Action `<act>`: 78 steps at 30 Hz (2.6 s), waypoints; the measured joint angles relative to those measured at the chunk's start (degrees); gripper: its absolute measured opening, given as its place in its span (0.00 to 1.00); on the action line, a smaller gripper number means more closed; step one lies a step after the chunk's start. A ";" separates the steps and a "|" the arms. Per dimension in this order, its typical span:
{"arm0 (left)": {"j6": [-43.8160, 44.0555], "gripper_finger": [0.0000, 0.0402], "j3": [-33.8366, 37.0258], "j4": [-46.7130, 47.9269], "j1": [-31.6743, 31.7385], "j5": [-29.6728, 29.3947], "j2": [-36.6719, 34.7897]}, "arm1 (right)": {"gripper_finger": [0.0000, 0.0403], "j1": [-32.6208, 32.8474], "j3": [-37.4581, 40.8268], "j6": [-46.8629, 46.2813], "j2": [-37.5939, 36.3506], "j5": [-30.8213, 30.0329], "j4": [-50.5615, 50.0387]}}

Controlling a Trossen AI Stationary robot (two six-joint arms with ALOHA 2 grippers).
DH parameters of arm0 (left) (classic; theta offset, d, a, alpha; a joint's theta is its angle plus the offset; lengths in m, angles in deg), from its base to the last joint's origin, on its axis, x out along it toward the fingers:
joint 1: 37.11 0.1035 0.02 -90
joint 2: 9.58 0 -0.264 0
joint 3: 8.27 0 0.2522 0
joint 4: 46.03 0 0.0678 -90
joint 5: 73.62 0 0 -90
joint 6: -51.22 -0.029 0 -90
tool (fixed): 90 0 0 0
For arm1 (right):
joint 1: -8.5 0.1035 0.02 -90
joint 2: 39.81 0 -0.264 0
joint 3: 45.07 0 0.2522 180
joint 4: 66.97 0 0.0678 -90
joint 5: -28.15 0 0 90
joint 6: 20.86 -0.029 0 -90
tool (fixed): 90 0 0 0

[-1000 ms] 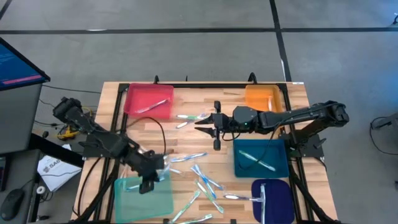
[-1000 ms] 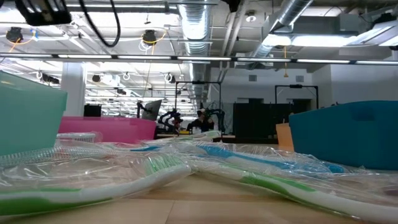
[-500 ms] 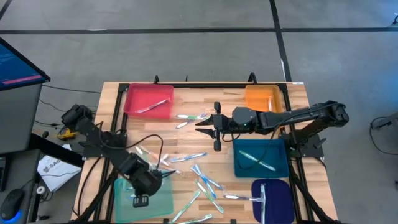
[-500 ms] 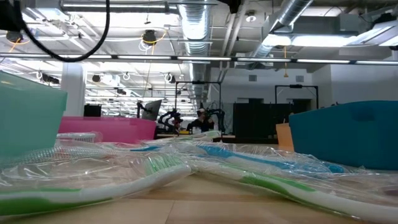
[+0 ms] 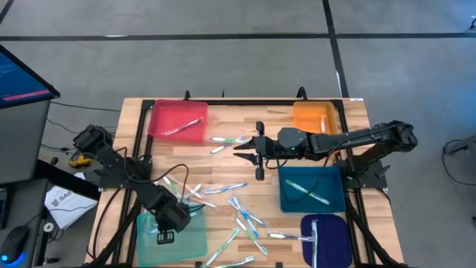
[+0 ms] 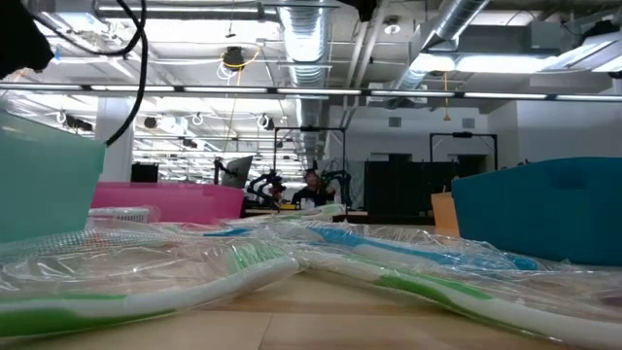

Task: Pick & Place Toothbrushes
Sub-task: Put the blue toothbrush into the green bin, then put the orange toothbrush into the orange bin

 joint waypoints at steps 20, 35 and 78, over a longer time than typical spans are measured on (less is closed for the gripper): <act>2.64 0.10 6.22 -10.66 2.20 -0.55 0.00 | 0.18 0.00 0.00 -0.90 0.02 0.00 -0.43; 4.56 0.40 6.22 -11.66 2.18 -2.78 -0.04 | 0.18 -0.02 0.00 -1.95 0.04 0.02 -1.59; -46.06 0.47 10.99 -42.18 0.58 -46.02 -30.49 | 0.18 0.81 0.00 -1.92 -0.39 0.05 -3.52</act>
